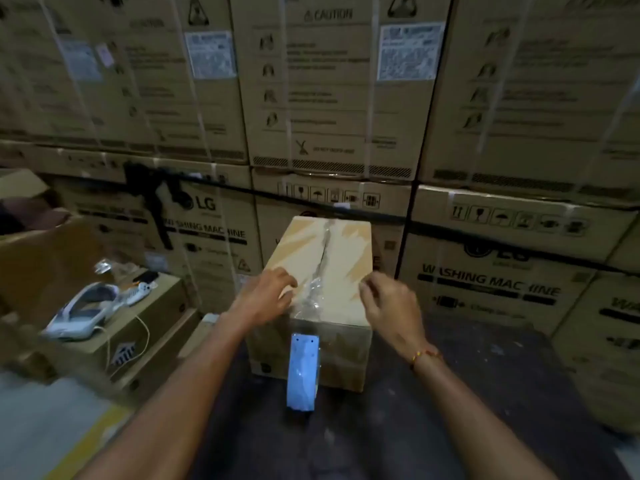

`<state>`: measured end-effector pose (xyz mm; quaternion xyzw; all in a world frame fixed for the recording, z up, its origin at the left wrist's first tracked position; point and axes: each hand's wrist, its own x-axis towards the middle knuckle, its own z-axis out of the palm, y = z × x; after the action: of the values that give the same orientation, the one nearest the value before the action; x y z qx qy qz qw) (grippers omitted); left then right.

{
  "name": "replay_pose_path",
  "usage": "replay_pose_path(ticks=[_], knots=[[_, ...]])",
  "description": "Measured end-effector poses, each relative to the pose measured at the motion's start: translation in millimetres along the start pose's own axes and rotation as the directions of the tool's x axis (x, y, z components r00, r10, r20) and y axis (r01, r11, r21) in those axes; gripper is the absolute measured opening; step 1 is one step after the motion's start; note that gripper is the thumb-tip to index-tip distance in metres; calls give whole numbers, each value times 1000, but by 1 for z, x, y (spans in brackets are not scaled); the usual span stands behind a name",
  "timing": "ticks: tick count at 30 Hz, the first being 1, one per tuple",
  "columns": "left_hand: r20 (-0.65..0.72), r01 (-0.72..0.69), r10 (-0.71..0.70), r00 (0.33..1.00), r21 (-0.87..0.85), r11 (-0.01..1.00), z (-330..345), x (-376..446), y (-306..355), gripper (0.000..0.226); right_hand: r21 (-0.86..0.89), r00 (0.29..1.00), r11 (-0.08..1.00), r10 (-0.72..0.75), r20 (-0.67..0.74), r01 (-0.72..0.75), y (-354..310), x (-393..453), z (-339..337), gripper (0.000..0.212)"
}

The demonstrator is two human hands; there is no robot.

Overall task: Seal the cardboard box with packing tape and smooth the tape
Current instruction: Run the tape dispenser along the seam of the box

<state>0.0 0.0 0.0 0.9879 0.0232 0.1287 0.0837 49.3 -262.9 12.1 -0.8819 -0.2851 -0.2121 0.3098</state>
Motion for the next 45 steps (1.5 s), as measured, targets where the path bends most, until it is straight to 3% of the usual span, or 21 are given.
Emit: replay_pose_path(ticks=[3, 5, 7, 9, 13, 21, 26, 31, 37, 41, 43, 45], knots=[[197, 7, -10, 980, 14, 1000, 26, -15, -22, 40, 80, 969, 983, 144, 200, -162, -2, -38, 58, 19], [286, 36, -61, 956, 95, 995, 46, -20, -37, 52, 117, 894, 946, 239, 380, -303, -9, -68, 92, 28], [320, 137, -168, 932, 118, 984, 57, -20, -51, 65, 158, 831, 901, 290, 475, -404, -17, -85, 115, 41], [318, 258, -247, 915, 7, 966, 66, -24, -60, 72, 212, 791, 847, 325, 518, -488, -24, -99, 130, 63], [246, 303, -260, 934, -157, 940, 75, -30, -56, 72, 264, 768, 764, 427, 476, -589, -31, -108, 144, 83], [130, 320, -307, 943, -96, 943, 89, -46, -3, 67, 224, 715, 693, 581, 389, -685, -3, -118, 127, 88], [81, 352, -345, 935, -103, 930, 90, -50, 40, 63, 237, 740, 712, 566, 363, -661, 20, -125, 103, 83], [90, 354, -346, 934, -90, 931, 92, -61, 62, 61, 143, 756, 770, 542, 368, -622, 31, -132, 88, 71], [78, 328, -323, 943, -62, 943, 85, -87, 82, 54, 114, 775, 808, 500, 387, -578, 41, -151, 66, 80], [-3, 315, -317, 948, 128, 941, 75, -99, 102, 51, 175, 776, 789, 493, 392, -590, 45, -166, 53, 76], [-65, 294, -287, 956, 145, 945, 70, -86, 109, 60, 229, 792, 782, 475, 384, -580, 45, -171, 51, 73], [-10, 175, -175, 984, 113, 978, 72, -63, 117, 63, 246, 806, 790, 455, 378, -562, 47, -174, 50, 73]])
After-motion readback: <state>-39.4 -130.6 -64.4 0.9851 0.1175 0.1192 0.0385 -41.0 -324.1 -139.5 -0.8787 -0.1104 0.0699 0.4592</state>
